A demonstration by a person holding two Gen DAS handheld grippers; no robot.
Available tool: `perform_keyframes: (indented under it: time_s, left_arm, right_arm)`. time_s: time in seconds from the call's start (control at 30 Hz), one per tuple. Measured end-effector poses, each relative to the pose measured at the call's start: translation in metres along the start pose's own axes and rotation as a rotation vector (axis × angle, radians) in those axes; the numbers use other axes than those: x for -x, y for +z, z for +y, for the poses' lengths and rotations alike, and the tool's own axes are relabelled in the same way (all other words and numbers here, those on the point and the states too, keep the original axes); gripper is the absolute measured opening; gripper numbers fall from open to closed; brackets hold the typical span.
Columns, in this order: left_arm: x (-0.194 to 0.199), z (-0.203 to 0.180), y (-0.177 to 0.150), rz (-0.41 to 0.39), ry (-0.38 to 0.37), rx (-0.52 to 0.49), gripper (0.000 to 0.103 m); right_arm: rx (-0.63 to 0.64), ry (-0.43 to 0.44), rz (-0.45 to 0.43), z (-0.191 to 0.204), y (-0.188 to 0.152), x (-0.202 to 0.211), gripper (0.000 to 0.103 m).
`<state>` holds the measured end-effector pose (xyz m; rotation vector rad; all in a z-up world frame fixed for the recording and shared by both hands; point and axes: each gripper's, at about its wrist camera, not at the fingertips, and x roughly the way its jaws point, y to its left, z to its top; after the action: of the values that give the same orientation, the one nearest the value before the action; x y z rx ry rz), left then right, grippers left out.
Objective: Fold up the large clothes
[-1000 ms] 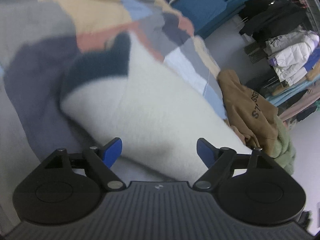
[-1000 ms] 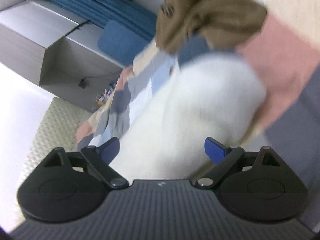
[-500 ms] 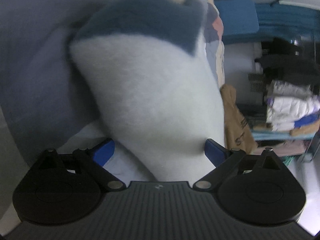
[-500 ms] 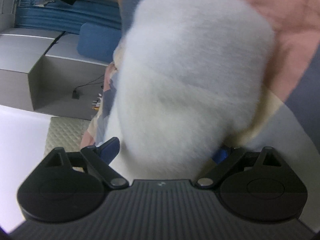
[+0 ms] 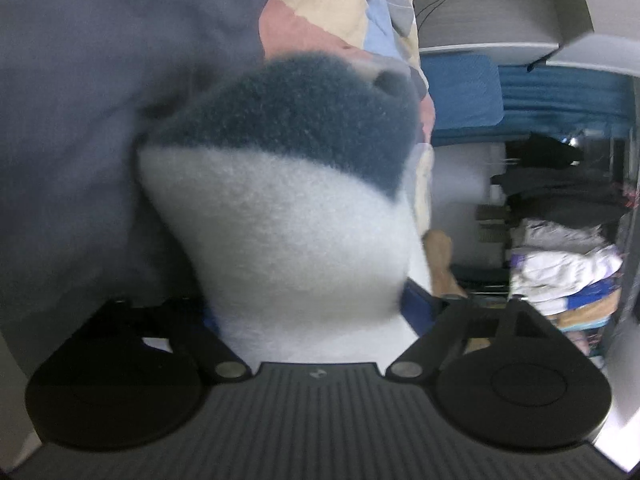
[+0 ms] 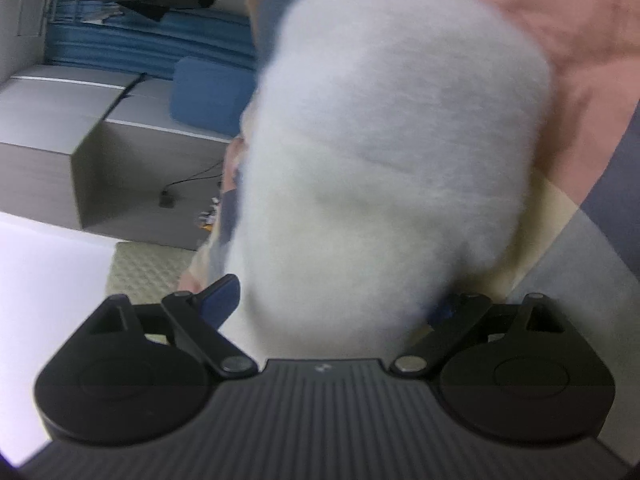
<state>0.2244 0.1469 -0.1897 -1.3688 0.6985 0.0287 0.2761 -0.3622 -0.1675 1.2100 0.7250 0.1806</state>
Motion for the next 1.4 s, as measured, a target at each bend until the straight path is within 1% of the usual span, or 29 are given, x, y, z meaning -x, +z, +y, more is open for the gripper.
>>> perform_keyframes:
  time_s: [0.03,0.07,0.1,0.13,0.17,0.2,0.27,0.37,0.53,0.63,0.7,0.77,0.9,1.0,1.07,1.13,1.2,1.3,1.33,1.4]
  left_arm:
    - [0.001,-0.002,0.0,-0.009,0.012,-0.019,0.075]
    - [0.002,-0.003,0.0,-0.017,0.022,-0.041,0.07]
    - [0.002,-0.007,0.001,-0.023,0.032,-0.066,0.067]
    - [0.003,-0.011,0.001,-0.029,0.039,-0.094,0.062]
    - [0.004,-0.015,0.001,-0.035,0.04,-0.112,0.058]
    - [0.006,-0.017,0.0,-0.04,0.041,-0.129,0.057]
    - [0.01,-0.018,-0.002,-0.045,0.041,-0.146,0.053]
    - [0.013,-0.022,-0.002,-0.051,0.04,-0.169,0.05]
    - [0.027,-0.031,-0.002,-0.038,0.015,-0.205,0.049]
    - [0.046,-0.029,-0.006,-0.016,-0.016,-0.196,0.049]
    - [0.059,-0.029,-0.011,-0.004,-0.024,-0.197,0.049]
    - [0.068,-0.033,-0.019,0.003,-0.026,-0.215,0.049]
    - [0.091,-0.04,-0.037,0.002,-0.073,-0.219,0.048]
    - [0.098,-0.052,-0.047,0.012,-0.115,-0.231,0.044]
    - [0.102,-0.063,-0.06,0.017,-0.133,-0.279,0.04]
    - [0.098,-0.068,-0.07,0.042,-0.121,-0.31,0.04]
    - [0.088,-0.066,-0.078,0.076,-0.082,-0.294,0.04]
    - [0.082,-0.058,-0.086,0.098,-0.029,-0.262,0.04]
    - [0.08,-0.056,-0.086,0.105,-0.013,-0.255,0.042]
    - [0.079,-0.044,-0.083,0.126,0.016,-0.208,0.056]
  right_arm:
    - [0.013,-0.002,-0.004,0.001,0.001,-0.003,0.09]
    - [0.039,-0.002,-0.009,0.004,0.002,-0.006,0.083]
    - [0.066,-0.006,-0.008,0.007,0.003,-0.009,0.08]
    - [0.087,-0.014,-0.004,0.009,0.004,-0.01,0.074]
    - [0.099,-0.014,-0.003,0.011,0.004,-0.011,0.065]
    - [0.111,-0.012,-0.007,0.014,0.004,-0.011,0.061]
    - [0.144,-0.015,-0.011,0.021,0.005,-0.009,0.047]
    - [0.195,0.001,-0.026,0.03,0.003,-0.001,0.038]
    - [0.272,0.013,-0.055,0.046,-0.006,0.019,0.036]
    - [0.306,0.019,-0.068,0.051,-0.011,0.037,0.036]
    - [0.319,0.013,-0.073,0.052,-0.013,0.046,0.036]
    - [0.308,0.015,-0.076,0.048,-0.013,0.06,0.036]
    - [0.24,0.032,-0.073,0.037,-0.011,0.087,0.036]
    - [0.239,0.022,-0.072,0.039,-0.006,0.105,0.036]
    - [0.241,0.026,-0.085,0.042,-0.001,0.118,0.036]
    - [0.233,0.015,-0.099,0.041,0.001,0.127,0.036]
    - [0.215,-0.015,-0.104,0.034,0.007,0.132,0.036]
    - [0.115,-0.061,-0.062,0.012,0.011,0.127,0.036]
    - [0.086,-0.064,-0.056,0.007,0.01,0.126,0.036]
    - [0.106,-0.065,-0.063,0.01,0.007,0.124,0.036]
